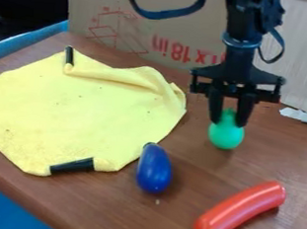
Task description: Move the green object from the cloth to the right side of the table
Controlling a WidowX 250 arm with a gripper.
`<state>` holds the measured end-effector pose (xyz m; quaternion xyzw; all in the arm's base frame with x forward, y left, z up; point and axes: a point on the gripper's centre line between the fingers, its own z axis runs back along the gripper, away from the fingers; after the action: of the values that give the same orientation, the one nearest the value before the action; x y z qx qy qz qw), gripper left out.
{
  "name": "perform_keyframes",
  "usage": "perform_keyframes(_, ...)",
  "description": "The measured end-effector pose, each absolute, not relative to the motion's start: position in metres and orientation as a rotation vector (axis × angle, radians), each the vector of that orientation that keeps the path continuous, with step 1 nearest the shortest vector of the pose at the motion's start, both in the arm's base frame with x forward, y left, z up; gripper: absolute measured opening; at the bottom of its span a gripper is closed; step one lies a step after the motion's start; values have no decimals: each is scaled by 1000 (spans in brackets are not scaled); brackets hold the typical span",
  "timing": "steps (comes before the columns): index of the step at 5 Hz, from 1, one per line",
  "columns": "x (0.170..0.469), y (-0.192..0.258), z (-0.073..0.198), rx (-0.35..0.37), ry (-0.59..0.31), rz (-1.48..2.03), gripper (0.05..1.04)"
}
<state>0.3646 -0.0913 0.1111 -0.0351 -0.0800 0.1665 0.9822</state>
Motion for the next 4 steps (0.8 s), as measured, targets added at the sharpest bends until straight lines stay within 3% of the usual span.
perform_keyframes(1,369,-99,113,-114,-154,330,427)
perform_keyframes(3,368,-87,101,-191,-137,332,990)
perform_keyframes(4,363,-81,111,-208,-161,317,1001)
